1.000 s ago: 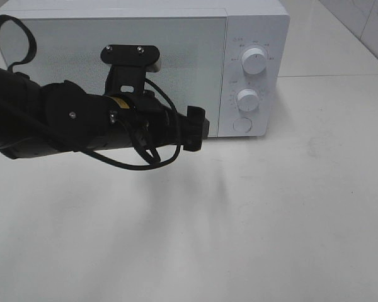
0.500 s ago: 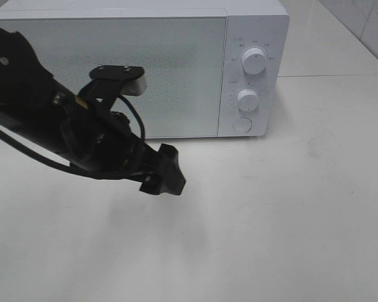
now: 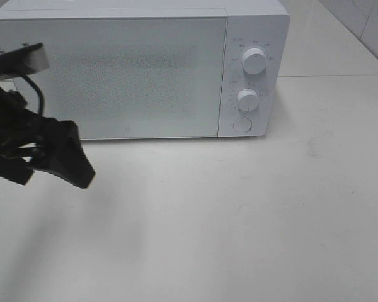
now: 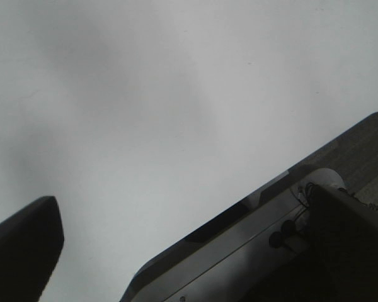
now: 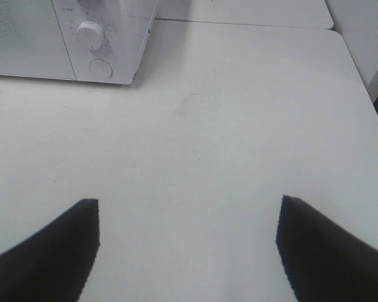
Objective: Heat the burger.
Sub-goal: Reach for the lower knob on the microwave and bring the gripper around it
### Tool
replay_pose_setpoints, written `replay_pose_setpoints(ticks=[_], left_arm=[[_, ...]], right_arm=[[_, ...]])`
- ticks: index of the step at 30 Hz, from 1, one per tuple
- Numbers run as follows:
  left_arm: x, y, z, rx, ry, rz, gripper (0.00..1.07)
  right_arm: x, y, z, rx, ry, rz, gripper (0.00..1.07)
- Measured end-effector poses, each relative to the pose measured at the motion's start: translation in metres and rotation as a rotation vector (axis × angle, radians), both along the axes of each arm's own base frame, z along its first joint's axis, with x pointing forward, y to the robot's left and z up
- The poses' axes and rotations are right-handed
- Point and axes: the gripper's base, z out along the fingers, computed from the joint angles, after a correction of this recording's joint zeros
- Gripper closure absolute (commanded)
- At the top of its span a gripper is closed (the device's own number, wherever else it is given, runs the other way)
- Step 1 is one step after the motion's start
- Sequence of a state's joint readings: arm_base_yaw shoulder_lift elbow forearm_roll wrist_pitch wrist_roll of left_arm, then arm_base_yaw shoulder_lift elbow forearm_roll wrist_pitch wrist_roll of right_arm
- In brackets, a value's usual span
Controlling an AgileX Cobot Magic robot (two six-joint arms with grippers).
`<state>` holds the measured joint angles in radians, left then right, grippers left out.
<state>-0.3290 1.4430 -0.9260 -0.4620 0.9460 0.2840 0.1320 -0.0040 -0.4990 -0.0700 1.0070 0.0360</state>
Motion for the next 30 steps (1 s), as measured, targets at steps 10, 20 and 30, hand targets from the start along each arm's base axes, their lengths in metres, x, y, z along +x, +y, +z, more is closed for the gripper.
replay_pose_setpoints(ticks=[10,20,30], left_arm=[[-0.010,0.084,0.038,0.073,-0.078,0.291,0.07],[-0.050,0.092,0.059,0.099,-0.172,0.307,0.07],[-0.125,0.101,0.040,0.179,-0.252,0.360,0.07]], right_arm=[[0.000,0.000,0.000,0.000,0.000,0.000,0.32],[0.000,0.000,0.000,0.000,0.000,0.000,0.32],[0.000,0.000,0.000,0.000,0.000,0.000,0.32]])
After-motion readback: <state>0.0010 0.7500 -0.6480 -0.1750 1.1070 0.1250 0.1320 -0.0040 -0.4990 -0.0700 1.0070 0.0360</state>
